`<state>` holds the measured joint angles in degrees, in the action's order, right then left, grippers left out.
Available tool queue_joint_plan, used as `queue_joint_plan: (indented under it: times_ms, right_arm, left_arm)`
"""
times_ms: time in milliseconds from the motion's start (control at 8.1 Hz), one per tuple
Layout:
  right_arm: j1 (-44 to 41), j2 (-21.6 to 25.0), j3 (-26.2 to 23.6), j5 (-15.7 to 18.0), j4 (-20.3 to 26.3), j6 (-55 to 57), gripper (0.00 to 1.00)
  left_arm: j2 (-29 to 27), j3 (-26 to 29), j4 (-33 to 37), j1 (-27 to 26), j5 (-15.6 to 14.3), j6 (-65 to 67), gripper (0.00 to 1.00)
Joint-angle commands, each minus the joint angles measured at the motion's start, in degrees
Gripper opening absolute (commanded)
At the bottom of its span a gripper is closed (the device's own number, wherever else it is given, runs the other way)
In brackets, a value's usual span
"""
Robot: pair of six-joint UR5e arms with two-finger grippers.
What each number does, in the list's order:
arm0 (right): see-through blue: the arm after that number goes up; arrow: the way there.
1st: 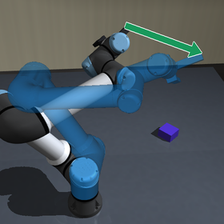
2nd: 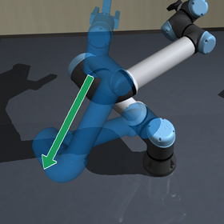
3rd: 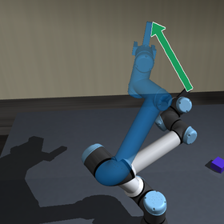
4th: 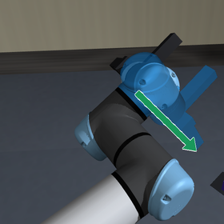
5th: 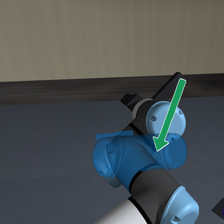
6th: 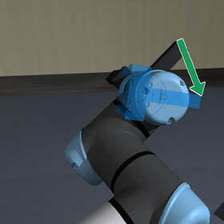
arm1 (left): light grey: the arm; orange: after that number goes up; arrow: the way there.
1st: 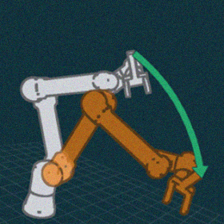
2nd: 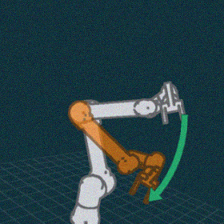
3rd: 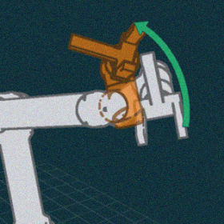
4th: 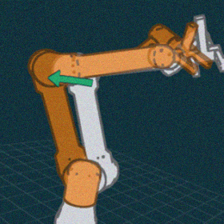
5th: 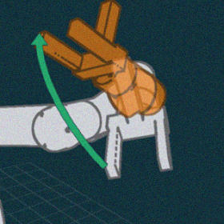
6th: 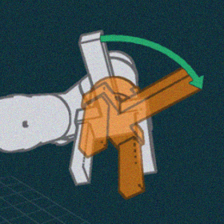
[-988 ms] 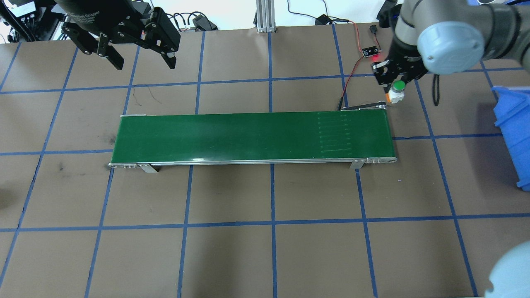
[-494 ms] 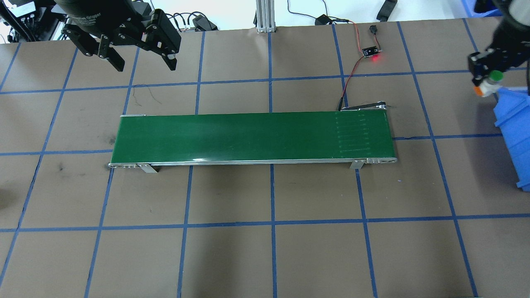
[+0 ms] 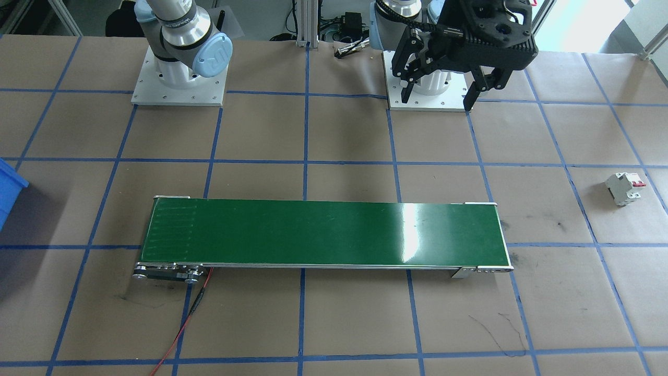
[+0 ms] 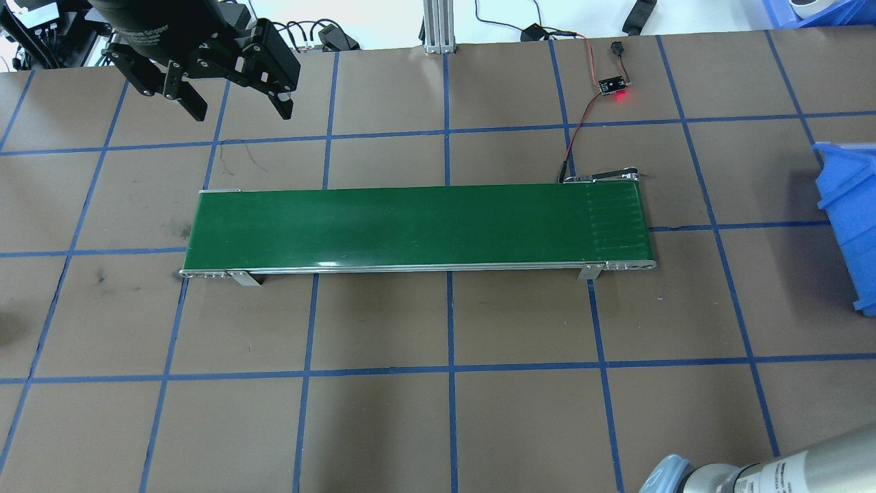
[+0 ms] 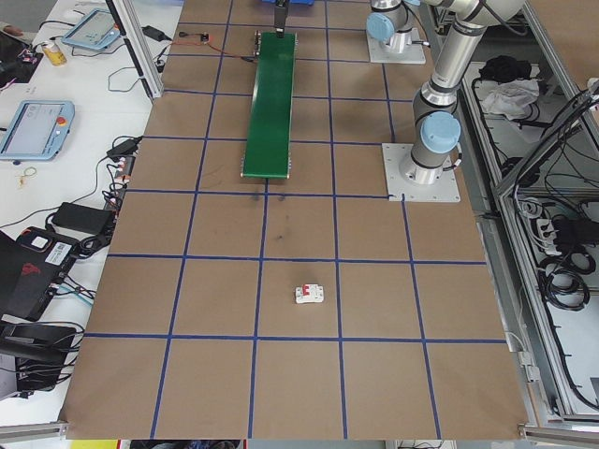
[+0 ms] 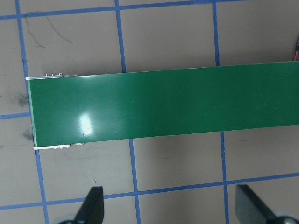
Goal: Move button from left to right
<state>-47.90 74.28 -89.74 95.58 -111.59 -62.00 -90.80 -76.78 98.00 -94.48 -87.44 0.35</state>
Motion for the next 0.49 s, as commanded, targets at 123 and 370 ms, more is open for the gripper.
queue_joint_plan:
  times_ms: [123,370]
  right_arm:
    - [5.9,-10.5,-0.8,-2.4,-8.1,-9.6,0.0]
    - [5.9,-11.4,-3.7,-1.1,-13.1,-9.6,0.21]
  left_arm:
    - [0.1,0.0,0.0,0.0,0.0,0.0,1.0]
    - [0.1,0.0,0.0,0.0,0.0,0.0,1.0]
